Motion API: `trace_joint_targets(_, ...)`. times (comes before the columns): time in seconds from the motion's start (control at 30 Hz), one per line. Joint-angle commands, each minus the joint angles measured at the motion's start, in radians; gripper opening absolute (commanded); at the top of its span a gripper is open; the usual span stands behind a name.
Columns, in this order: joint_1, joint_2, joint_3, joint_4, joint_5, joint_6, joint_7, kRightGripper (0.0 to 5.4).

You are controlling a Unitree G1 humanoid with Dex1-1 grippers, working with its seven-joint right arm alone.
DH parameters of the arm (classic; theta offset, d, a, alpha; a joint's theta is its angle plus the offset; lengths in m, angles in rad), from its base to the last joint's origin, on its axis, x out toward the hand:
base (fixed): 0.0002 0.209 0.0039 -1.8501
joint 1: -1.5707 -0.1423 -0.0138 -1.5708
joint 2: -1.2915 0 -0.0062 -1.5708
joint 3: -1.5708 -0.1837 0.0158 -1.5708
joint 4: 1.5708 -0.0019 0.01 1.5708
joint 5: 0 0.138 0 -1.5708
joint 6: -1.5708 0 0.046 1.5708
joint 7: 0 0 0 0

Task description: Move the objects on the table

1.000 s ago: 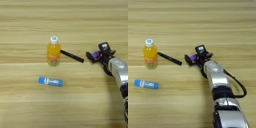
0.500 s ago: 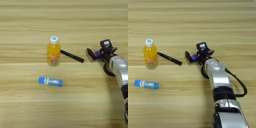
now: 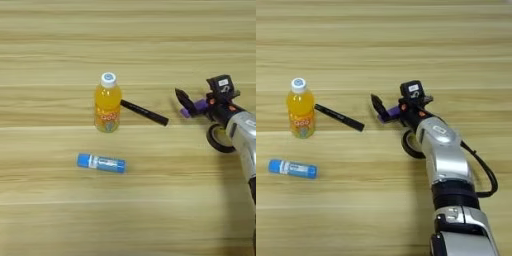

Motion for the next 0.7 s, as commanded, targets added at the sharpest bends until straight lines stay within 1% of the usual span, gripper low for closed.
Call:
trace_joint_targets(0.03,-0.048,-0.055,-0.047,-0.063,0.048,-0.066,0.037,5.35)
trace_joint_targets(0.17,-0.042,-0.083,-0.067,-0.021,0.067,-0.094,0.091,5.35)
trace_joint_targets(0.3,-0.018,-0.117,-0.073,0.008,0.097,-0.133,0.201,5.35)
trace_joint_targets(0.4,-0.006,-0.141,-0.065,0.049,0.092,-0.176,0.274,5.35)
trace_joint_targets(0.5,-0.008,-0.158,-0.066,0.102,0.090,-0.215,0.325,5.35)
trace_joint_targets(0.57,-0.008,-0.164,-0.073,0.136,0.108,-0.248,0.381,5.35)
trace_joint_targets(0.7,-0.008,-0.172,-0.089,0.186,0.152,-0.277,0.485,5.35)
